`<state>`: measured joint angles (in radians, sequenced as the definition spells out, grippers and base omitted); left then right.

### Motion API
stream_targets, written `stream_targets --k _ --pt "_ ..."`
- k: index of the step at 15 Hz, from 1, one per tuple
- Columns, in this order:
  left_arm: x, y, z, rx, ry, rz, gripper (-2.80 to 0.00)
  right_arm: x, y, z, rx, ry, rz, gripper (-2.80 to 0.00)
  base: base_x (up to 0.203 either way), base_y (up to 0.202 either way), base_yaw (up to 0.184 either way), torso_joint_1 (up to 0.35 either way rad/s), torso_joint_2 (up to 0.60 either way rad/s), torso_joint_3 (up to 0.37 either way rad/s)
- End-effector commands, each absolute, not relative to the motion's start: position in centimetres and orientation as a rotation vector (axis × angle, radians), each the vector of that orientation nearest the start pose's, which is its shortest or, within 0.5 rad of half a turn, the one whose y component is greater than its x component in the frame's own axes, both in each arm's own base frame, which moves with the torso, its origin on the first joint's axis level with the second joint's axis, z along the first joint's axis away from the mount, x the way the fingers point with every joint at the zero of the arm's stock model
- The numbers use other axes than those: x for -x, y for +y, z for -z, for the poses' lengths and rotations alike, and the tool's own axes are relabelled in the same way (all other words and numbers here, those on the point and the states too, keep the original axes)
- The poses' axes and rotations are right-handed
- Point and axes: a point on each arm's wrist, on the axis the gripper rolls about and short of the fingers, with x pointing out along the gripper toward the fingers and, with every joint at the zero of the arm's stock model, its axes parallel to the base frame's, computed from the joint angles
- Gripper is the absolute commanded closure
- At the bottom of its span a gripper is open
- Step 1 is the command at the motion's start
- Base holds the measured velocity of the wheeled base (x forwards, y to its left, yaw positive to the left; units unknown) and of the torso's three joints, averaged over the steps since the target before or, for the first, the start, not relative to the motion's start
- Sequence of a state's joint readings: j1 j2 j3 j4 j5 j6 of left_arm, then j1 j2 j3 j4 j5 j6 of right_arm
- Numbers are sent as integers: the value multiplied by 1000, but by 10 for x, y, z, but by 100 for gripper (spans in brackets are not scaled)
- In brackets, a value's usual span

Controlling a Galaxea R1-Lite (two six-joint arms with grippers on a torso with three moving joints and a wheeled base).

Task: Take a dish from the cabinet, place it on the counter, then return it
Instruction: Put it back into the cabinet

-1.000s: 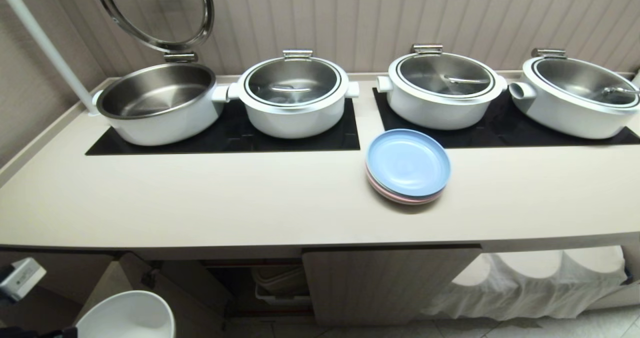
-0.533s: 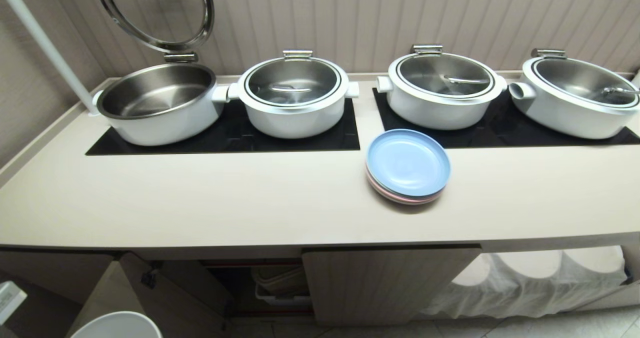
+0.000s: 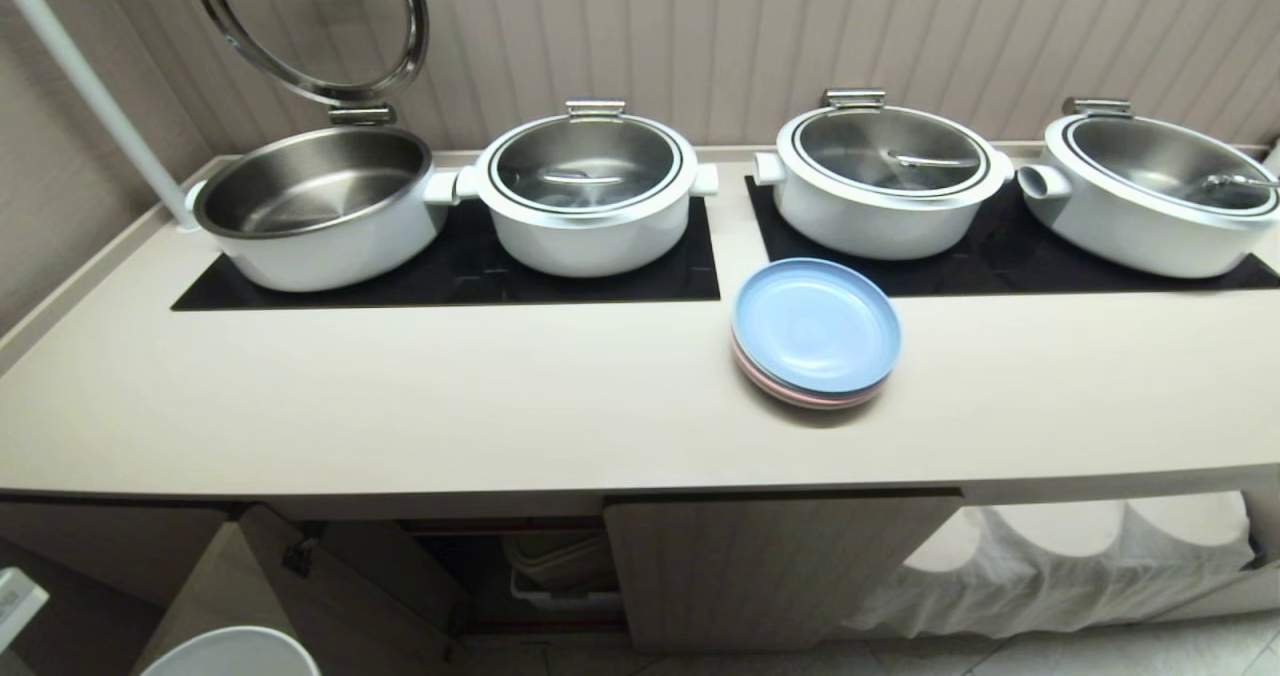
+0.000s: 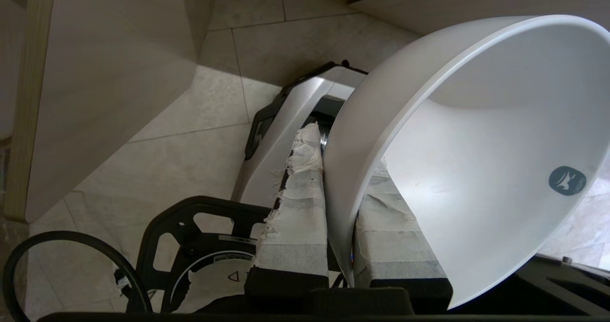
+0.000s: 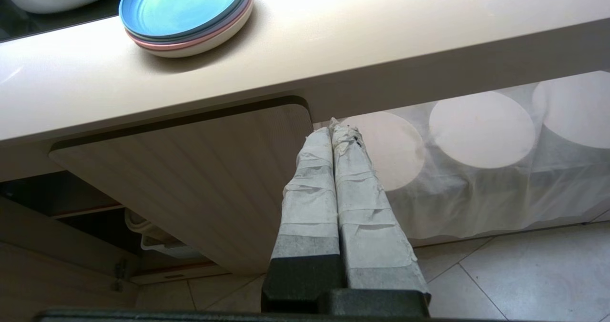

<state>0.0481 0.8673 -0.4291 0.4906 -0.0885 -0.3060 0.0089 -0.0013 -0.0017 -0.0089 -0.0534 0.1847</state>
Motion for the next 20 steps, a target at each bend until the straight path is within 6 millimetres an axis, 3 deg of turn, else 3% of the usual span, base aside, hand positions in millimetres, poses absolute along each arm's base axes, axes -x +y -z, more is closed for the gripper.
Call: stream_targets --k 1,20 --pt "-57 1 -141 348 924 -107 0 23 -1 -77 -186 -15 43 0 0 0 0 0 0 0" --pt "-52 -3 -139 313 928 -38 0 23 -1 -77 -186 -15 43 0 0 0 0 0 0 0"
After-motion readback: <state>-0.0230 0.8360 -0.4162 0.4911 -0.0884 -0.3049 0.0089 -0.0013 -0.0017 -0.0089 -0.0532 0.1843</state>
